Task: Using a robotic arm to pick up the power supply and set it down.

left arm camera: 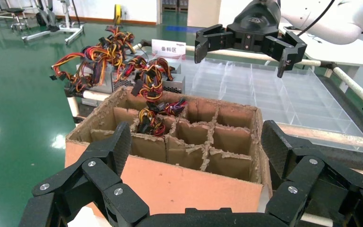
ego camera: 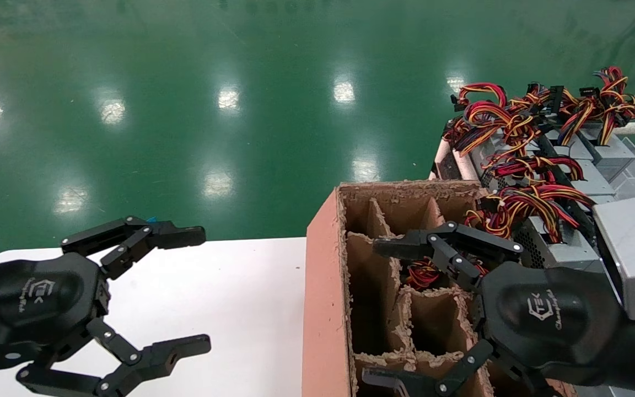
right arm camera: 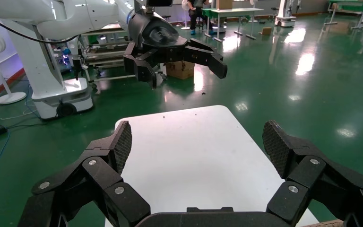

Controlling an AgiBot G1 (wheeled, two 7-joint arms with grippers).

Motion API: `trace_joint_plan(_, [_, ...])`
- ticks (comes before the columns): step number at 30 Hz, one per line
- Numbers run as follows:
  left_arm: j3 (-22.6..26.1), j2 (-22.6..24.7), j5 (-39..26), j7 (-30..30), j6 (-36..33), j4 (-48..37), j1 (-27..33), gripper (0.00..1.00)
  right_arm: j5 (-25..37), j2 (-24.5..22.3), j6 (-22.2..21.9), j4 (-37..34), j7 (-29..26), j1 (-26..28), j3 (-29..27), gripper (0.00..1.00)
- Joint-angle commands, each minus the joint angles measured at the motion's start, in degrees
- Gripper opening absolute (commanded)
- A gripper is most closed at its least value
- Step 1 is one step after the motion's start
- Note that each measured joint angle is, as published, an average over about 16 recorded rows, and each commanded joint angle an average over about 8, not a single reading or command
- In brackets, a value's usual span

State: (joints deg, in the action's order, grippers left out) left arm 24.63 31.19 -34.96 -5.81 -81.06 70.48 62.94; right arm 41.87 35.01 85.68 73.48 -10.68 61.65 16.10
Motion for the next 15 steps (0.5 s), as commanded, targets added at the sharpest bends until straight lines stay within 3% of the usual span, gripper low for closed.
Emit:
trace_joint_plan(1, [0.0,0.0,0.0,0.0,0.0,0.0,0.0,1.00,0.0,0.0,0.0,0.0,0.0,0.0,0.0,1.00])
trace_joint_plan(13, [0.0,0.0,0.0,0.0,0.0,0.0,0.0,1.00,0.0,0.0,0.0,0.0,0.0,0.0,0.0,1.00])
trace_joint_plan(14, [0.0,0.0,0.0,0.0,0.0,0.0,0.0,0.97,0.0,0.0,0.0,0.0,0.0,0.0,0.0,1.00])
trace_joint_plan(15, [0.0,0.0,0.0,0.0,0.0,0.0,0.0,0.85,0.0,0.0,0.0,0.0,0.0,0.0,0.0,1.00])
